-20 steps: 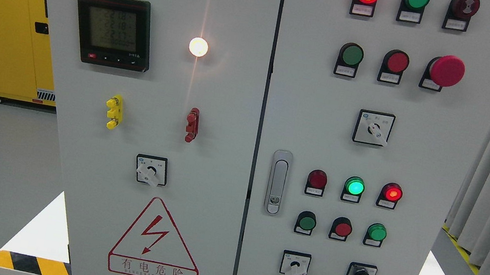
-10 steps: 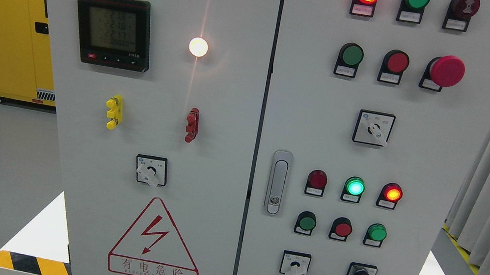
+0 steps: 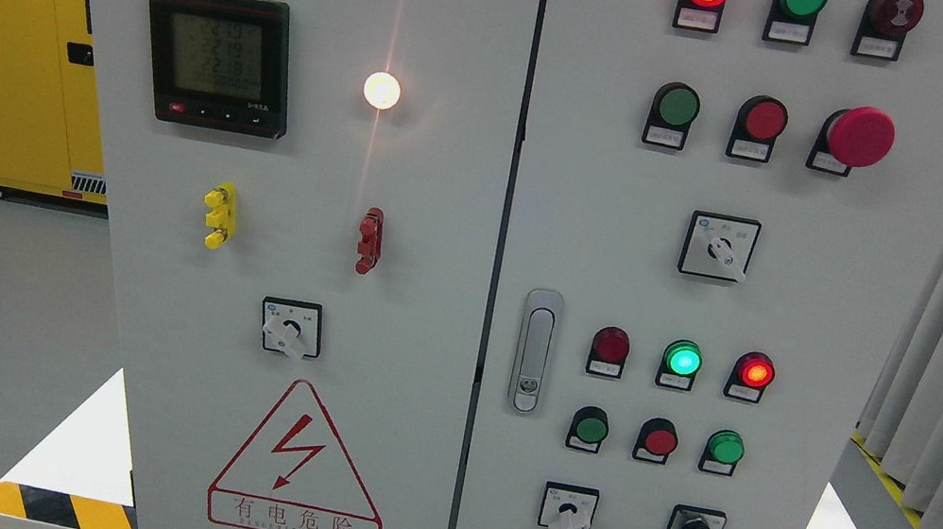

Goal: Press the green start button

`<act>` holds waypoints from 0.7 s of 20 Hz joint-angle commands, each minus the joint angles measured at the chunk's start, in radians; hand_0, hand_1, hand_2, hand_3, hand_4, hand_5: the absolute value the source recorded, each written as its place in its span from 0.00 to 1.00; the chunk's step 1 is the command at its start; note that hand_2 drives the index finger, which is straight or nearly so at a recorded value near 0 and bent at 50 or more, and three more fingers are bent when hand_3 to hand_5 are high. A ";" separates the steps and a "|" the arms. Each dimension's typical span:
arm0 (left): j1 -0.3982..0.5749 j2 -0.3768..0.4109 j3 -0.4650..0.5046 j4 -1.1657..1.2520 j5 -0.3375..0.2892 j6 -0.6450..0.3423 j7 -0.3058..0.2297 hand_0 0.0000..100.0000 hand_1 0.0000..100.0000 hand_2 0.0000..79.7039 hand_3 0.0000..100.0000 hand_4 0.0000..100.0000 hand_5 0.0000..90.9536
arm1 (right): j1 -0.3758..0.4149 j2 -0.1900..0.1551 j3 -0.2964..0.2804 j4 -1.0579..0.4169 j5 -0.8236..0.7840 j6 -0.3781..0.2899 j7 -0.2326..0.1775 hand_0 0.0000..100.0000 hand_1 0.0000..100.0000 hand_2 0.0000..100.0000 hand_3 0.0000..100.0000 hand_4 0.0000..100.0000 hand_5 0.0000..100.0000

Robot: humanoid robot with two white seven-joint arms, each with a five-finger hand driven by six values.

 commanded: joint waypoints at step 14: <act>0.000 0.000 0.000 0.000 0.000 0.000 -0.001 0.12 0.56 0.00 0.00 0.00 0.00 | -0.117 0.023 -0.154 -0.021 0.721 0.010 -0.114 0.56 0.91 0.00 0.99 1.00 1.00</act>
